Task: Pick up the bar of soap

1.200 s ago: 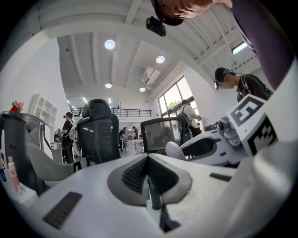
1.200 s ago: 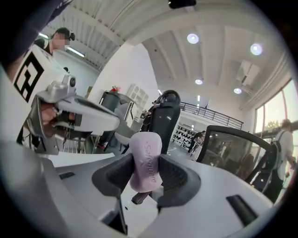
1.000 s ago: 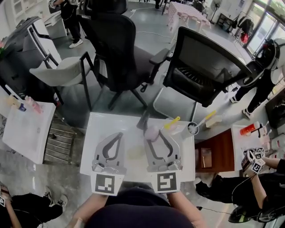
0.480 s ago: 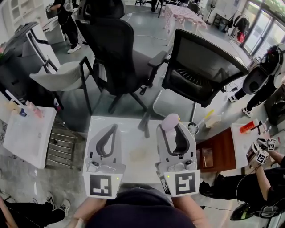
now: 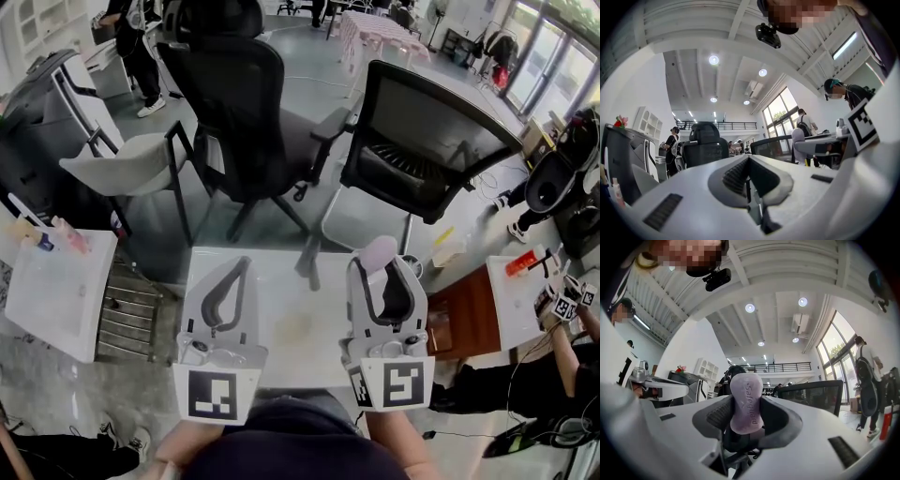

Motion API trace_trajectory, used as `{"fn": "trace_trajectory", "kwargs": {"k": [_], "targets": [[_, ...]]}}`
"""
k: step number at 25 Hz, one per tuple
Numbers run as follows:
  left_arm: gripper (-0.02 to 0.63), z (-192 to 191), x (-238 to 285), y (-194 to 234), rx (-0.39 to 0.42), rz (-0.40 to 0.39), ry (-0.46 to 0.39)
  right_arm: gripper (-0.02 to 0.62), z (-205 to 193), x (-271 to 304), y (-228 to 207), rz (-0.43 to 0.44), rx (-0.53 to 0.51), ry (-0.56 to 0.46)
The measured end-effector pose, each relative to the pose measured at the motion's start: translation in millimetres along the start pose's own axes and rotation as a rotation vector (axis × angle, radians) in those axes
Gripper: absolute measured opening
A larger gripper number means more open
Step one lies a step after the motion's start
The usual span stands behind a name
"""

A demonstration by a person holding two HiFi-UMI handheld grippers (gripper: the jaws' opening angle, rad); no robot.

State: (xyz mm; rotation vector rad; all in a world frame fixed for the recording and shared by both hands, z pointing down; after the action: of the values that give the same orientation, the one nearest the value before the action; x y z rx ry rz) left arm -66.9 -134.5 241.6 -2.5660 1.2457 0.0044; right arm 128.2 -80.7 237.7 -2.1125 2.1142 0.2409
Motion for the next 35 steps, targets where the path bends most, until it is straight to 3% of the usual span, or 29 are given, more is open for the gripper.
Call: {"fn": "trace_trajectory", "kwargs": {"k": [16, 21, 35], "targets": [[-0.002, -4.1, -4.0, -0.8, -0.011, -0.016, -0.01, 0.189, 3.0, -8.8, 4.2, -0.033, -0.007, -0.008], [-0.002, -5.4, -5.5, 0.4, -0.006, -0.015, -0.008, 0.189, 2.2, -8.6, 6.9, -0.034, -0.052, 0.007], [-0.002, -8.1, -7.4, 0.7, 0.001, -0.013, -0.002, 0.189, -2.1, -10.3, 4.7, -0.026, -0.003, 0.01]]}}
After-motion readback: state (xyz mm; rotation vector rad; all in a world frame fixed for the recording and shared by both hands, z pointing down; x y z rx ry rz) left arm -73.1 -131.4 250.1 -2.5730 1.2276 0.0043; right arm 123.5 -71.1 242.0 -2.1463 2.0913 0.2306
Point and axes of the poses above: the fingertips, and each gripper's own axes: x forward along the fingers, y to its left, z out of its top, the point moved 7 cm from there along -x, backward along the fingers, and after that the axes turned 5 degrees about x, right-handed, at the moved point
